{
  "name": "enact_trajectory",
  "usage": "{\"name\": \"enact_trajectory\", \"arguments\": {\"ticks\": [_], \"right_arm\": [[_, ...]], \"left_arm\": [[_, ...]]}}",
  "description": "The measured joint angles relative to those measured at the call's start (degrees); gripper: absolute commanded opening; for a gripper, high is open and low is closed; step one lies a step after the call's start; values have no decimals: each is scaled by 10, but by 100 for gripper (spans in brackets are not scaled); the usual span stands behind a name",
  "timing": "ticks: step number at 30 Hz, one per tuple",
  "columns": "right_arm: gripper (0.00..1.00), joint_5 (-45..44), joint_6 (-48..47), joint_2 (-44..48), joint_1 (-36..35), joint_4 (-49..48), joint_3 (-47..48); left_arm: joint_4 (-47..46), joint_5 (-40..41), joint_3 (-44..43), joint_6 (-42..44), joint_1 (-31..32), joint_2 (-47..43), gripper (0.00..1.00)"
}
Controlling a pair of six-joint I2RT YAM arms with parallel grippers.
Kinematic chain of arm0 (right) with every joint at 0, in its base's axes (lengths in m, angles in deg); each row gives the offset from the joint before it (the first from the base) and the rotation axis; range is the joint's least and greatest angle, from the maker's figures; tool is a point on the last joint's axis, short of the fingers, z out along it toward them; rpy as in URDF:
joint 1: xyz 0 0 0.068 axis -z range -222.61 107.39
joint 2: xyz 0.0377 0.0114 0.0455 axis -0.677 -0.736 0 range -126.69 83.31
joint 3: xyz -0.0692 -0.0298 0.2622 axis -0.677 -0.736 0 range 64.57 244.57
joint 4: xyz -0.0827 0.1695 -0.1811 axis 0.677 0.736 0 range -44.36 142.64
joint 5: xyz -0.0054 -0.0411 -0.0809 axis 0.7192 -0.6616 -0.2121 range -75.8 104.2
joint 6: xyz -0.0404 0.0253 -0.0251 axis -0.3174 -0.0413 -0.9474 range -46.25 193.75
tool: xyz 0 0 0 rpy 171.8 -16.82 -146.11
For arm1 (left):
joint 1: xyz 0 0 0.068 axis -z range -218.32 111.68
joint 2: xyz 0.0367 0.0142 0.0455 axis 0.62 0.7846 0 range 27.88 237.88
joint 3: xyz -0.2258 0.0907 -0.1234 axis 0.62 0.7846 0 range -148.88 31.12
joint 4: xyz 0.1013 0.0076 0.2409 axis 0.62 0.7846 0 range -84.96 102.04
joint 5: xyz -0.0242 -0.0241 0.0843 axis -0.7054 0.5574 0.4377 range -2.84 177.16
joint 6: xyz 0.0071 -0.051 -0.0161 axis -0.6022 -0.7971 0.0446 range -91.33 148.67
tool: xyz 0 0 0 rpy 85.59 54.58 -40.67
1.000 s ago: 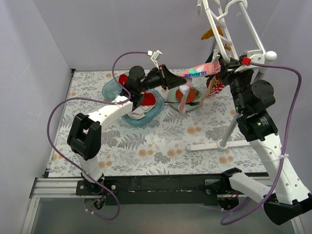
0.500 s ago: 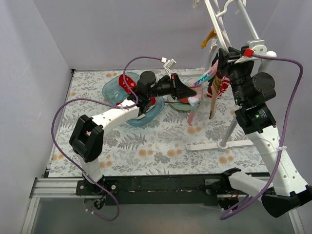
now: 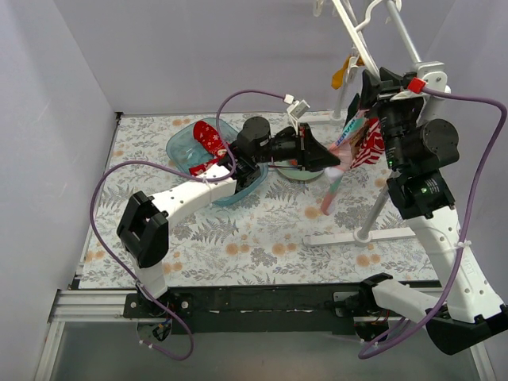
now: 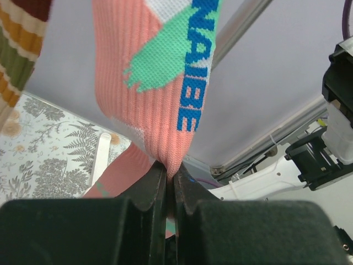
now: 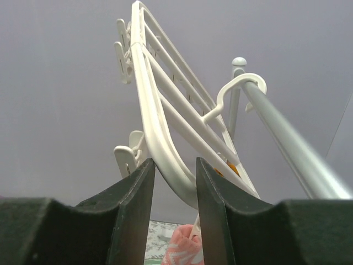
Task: Remove the socks clipped to the hanger
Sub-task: Remove the sock from the hanger.
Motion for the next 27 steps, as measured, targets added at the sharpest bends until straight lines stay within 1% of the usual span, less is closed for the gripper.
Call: {"name": "enact_trajectory", "arguments": {"ticks": [4, 12, 17, 19, 23, 24, 27], "right_arm": [[45, 10, 0, -6, 0, -21, 13], [46, 41, -2, -43, 0, -77, 29], [51, 52, -2, -73, -1, -70, 33], [55, 54, 0, -73, -1, -61, 33], [63, 51, 6, -40, -1, -36, 30], [66, 47, 9, -23, -1, -33, 23], [69, 34, 21, 33, -1, -14, 5]], "left_arm": [[8, 0, -10, 9, 13, -2, 0], [23, 20, -10, 15, 14, -16, 0], [35, 66, -2, 17, 14, -52, 0], [45, 93, -2, 19, 14, -68, 0], [69, 138, -2, 4, 4, -92, 0], [70, 143, -1, -4, -2, -94, 0], [75, 153, 9, -25, -25, -99, 0]]}}
